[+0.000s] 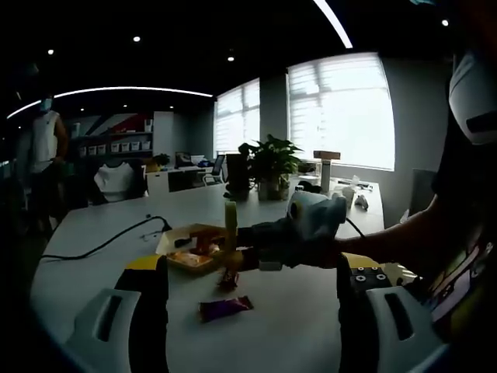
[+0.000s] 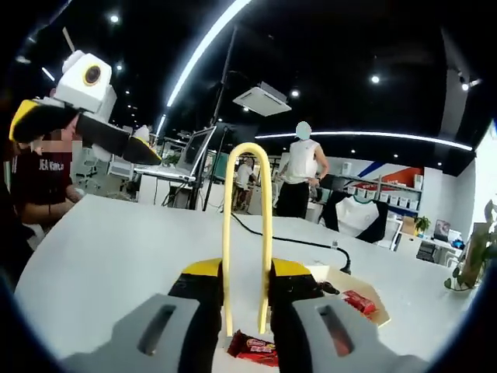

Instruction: Place the target food into the container with the food tongs after gripping and lifting it, then release it inside without dropping or visibly crushing the food.

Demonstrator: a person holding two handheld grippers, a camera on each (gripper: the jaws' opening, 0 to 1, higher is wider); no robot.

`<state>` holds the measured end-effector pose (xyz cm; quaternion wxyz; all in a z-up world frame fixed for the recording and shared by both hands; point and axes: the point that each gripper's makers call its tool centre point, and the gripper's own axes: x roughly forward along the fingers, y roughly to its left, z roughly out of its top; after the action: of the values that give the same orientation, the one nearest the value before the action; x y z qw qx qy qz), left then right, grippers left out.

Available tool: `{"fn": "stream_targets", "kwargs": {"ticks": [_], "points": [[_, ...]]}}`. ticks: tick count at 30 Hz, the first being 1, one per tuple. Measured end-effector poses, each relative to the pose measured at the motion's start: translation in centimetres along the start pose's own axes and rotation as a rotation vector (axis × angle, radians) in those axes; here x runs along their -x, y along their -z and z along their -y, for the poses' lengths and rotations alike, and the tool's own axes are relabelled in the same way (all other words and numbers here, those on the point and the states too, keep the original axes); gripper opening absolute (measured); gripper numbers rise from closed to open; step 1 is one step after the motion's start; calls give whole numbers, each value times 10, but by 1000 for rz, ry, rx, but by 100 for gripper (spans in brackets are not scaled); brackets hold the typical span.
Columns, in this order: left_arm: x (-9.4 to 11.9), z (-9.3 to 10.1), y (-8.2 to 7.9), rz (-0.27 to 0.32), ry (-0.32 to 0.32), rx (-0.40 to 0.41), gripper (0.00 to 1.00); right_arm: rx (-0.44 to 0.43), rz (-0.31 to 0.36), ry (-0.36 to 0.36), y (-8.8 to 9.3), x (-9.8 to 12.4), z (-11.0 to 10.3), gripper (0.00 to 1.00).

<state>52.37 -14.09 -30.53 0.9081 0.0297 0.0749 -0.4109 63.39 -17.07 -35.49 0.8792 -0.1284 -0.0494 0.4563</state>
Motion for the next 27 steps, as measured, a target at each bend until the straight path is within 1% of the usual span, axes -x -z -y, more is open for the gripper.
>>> {"fn": "stream_targets", "kwargs": {"ticks": [1,2,3,4,5,6,8,10,11,12,13,15,16,17,18,19,21,22,23,24,26,27], "points": [[0,0,0,0,1,-1,95,5,3,-2,-1,0,4,18],[-1,0,0,-2,2,-1,95,15,62,-50,-10,0,4,18],[-1,0,0,-3,2,-2,95,-26,81,-60,-11,1,7,18],[-1,1,0,-5,4,-2,95,-52,68,-51,-9,3,18,18],[-1,0,1,-5,5,-3,95,-75,91,-79,-11,4,19,18],[-1,0,1,-7,4,-2,95,-98,132,-94,-17,6,25,18],[-2,0,3,-16,4,-3,95,-132,133,-131,-17,7,29,18],[-3,0,3,-18,5,-3,95,-111,134,-146,-16,9,35,19],[-3,1,3,-20,6,-3,95,-135,129,-197,-14,9,35,19],[-4,1,3,-21,6,-3,95,-140,123,-204,-12,9,38,19],[-4,1,3,-22,6,-3,95,-140,105,-234,-7,9,38,19],[-5,1,3,-25,3,-5,95,-173,67,-253,3,9,43,18],[-5,0,3,-25,1,-5,95,-196,74,-272,2,10,42,18],[-5,-1,3,-23,-2,-3,95,-221,107,-313,-2,12,38,18],[-6,-1,2,-20,-5,4,95,-224,111,-340,-1,13,38,19],[-7,-2,2,-19,-6,6,95,-231,110,-401,0,15,33,19],[-10,-1,3,-25,-5,1,95,-221,128,-460,-3,16,27,19],[-10,0,3,-27,-1,-2,95,-192,117,-486,-2,15,24,19],[-11,0,2,-28,1,-5,95,-162,98,-497,2,14,23,19],[-11,1,2,-29,2,-7,95,-164,71,-525,6,12,20,19],[-11,2,2,-30,6,-5,95,-177,54,-537,12,9,21,18],[-11,2,2,-32,4,-5,95,-203,42,-555,17,8,20,18]]}}
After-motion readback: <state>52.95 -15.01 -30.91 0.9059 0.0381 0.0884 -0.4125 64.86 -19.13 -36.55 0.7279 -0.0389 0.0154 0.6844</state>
